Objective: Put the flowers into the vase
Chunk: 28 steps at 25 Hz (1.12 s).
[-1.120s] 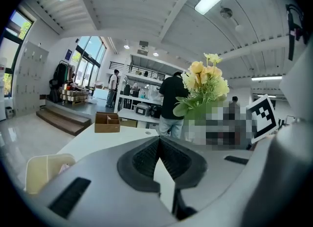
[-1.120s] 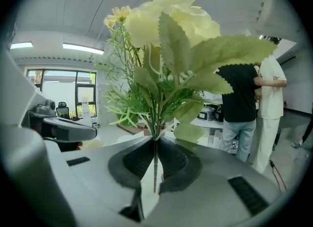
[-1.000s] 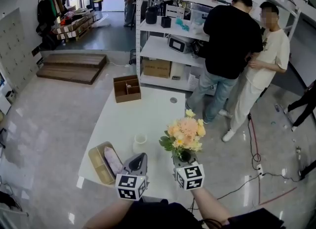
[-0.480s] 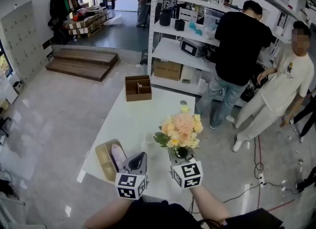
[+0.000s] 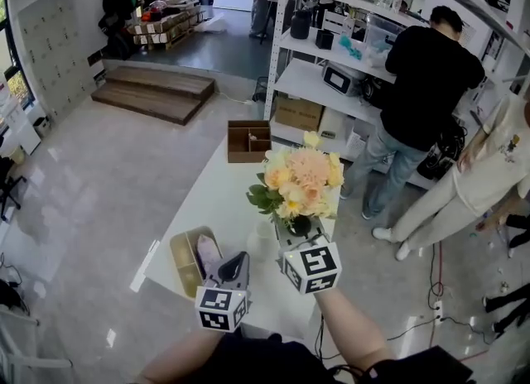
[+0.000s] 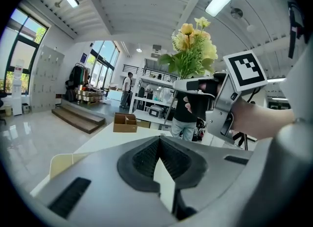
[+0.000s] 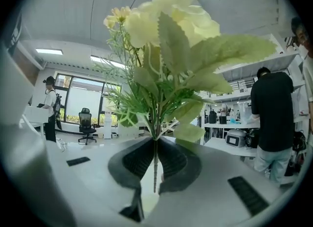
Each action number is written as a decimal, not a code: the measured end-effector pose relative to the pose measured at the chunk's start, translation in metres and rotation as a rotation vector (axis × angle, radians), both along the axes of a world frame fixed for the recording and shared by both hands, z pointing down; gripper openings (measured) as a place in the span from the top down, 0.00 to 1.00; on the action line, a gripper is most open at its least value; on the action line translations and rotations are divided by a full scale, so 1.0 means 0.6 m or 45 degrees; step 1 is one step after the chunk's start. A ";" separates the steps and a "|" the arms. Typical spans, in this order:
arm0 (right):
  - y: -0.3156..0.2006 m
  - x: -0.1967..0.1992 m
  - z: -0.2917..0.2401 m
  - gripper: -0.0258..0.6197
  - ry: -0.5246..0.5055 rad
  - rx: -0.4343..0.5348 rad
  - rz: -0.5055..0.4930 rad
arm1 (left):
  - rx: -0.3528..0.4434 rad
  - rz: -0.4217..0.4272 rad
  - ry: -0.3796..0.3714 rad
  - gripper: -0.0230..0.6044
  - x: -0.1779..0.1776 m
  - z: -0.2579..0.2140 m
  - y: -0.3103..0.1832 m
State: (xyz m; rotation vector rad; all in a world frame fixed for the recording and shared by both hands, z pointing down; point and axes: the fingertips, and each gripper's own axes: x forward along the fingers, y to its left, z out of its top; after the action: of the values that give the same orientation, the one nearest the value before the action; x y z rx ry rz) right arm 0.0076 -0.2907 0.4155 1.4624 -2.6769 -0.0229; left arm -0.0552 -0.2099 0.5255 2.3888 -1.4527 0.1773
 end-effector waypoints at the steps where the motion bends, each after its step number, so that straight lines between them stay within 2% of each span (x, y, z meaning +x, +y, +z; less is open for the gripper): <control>1: -0.001 -0.007 0.010 0.91 -0.001 -0.009 -0.015 | -0.002 -0.001 -0.002 0.96 -0.001 0.002 0.000; 7: -0.016 -0.022 0.104 0.92 0.047 -0.103 -0.030 | -0.029 -0.019 -0.004 0.96 -0.011 0.018 0.002; 12: -0.035 -0.008 0.201 0.91 0.083 -0.255 0.014 | -0.041 -0.029 -0.017 0.96 -0.023 0.023 -0.001; 16: -0.040 -0.004 0.252 0.91 0.170 -0.372 0.025 | -0.054 -0.040 -0.021 0.96 -0.028 0.026 -0.003; 20: -0.042 -0.012 0.278 0.91 0.216 -0.454 0.002 | -0.061 -0.048 -0.021 0.96 -0.031 0.031 -0.008; 28: -0.043 -0.028 0.285 0.90 0.309 -0.528 -0.070 | -0.063 -0.044 -0.012 0.96 -0.033 0.031 -0.016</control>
State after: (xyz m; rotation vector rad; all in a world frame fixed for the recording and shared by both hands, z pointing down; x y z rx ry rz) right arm -0.0093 -0.3166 0.5862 1.1746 -2.3450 0.3103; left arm -0.0747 -0.2195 0.5444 2.3252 -1.4750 0.2145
